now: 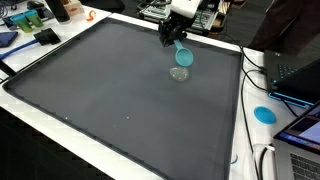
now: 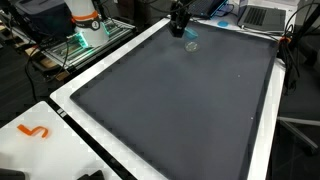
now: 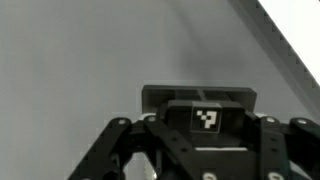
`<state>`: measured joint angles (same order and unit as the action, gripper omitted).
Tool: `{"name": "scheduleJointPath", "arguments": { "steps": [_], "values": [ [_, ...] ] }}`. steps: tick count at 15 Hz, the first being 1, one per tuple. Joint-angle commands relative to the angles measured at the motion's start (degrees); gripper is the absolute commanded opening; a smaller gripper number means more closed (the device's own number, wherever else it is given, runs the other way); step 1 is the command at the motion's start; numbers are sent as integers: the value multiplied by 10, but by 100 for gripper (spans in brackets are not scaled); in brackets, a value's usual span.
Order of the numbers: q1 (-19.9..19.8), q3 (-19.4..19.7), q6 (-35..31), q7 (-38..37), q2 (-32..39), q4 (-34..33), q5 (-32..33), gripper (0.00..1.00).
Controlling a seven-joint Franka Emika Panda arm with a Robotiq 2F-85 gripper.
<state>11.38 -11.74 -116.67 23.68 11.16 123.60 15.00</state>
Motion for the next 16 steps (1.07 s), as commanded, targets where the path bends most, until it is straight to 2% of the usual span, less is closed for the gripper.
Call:
{"name": "scheduleJointPath", "arguments": {
  "steps": [1,6,16],
  "values": [
    [-3,-1,-37,20,31,-3,22,31],
    [-10,6,-91,25,43,7,33,31],
    [-21,11,-68,49,88,-11,29,31]
  ]
}}
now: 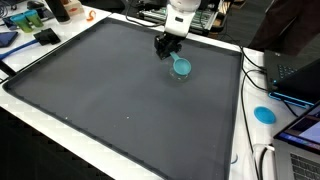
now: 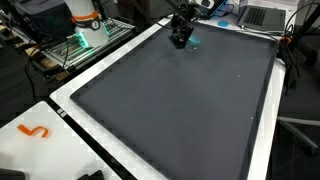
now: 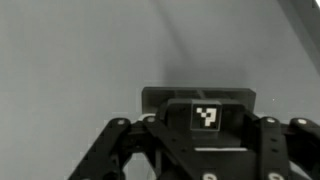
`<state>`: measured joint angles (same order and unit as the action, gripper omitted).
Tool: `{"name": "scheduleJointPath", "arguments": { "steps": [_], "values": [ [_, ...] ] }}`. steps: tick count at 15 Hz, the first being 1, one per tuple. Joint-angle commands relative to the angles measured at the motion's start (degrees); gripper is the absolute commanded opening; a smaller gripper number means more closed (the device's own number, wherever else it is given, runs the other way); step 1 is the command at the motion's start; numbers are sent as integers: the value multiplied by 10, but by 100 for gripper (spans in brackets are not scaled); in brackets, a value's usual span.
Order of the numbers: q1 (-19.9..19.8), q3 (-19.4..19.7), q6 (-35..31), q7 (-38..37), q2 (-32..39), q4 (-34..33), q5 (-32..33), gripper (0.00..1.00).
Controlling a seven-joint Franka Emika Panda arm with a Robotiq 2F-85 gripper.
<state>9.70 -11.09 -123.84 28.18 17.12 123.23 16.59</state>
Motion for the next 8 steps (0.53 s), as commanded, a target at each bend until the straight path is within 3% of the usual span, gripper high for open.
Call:
{"name": "scheduleJointPath", "arguments": {
  "steps": [1,8],
  "values": [
    [-5,5,6,3,35,-11,13,31],
    [7,11,51,-14,73,-40,36,31]
  ]
}}
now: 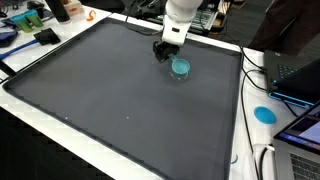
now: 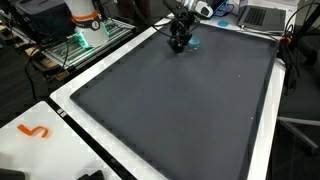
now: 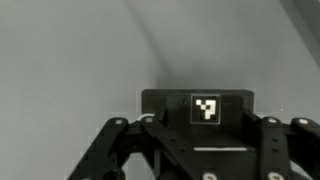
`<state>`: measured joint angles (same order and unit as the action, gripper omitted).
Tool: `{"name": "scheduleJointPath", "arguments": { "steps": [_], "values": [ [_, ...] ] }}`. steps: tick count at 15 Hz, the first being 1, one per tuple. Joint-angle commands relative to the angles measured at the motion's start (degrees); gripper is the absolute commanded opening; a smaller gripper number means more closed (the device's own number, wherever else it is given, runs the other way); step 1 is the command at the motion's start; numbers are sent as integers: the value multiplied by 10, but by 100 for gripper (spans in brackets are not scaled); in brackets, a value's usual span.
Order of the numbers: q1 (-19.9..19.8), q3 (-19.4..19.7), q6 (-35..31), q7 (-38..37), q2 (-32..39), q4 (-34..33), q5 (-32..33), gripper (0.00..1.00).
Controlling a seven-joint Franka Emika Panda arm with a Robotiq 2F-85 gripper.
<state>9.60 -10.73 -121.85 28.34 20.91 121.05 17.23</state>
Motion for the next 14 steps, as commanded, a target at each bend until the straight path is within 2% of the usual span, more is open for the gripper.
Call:
{"name": "scheduleJointPath", "arguments": {
  "steps": [1,5,14],
  "values": [
    [9,7,40,-15,39,-23,31,31],
    [16,10,76,-31,48,-39,52,31],
    [14,4,50,-20,74,-55,50,31]
  ]
}}
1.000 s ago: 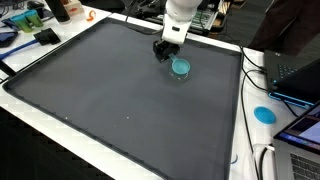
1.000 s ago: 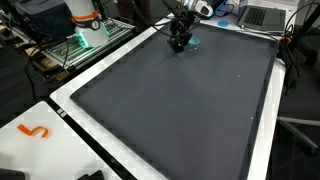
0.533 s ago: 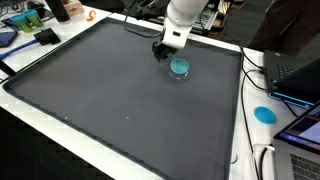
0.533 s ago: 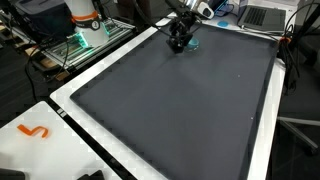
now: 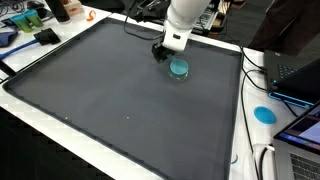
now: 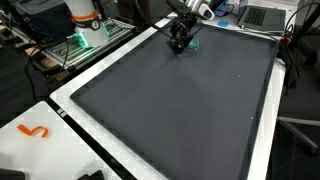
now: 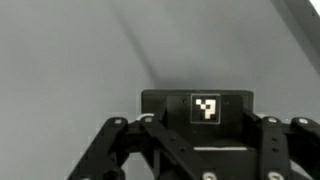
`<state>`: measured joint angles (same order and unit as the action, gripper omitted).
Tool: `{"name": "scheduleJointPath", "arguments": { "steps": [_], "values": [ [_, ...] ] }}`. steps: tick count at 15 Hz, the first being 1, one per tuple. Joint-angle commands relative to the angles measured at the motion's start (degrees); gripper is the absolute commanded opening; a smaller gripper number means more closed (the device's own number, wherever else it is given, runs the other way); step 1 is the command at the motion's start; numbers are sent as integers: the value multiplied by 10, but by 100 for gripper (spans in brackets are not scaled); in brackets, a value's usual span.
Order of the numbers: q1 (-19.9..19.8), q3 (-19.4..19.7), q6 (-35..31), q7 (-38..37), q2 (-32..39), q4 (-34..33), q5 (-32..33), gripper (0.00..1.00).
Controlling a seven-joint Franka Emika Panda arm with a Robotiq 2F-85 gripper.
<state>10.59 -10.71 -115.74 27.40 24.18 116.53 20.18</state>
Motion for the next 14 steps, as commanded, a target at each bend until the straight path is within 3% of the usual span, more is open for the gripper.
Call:
{"name": "scheduleJointPath", "arguments": {
  "steps": [1,14],
  "values": [
    [5,4,-12,-11,42,-12,20,31],
    [0,7,-2,-8,47,-10,20,31]
  ]
}}
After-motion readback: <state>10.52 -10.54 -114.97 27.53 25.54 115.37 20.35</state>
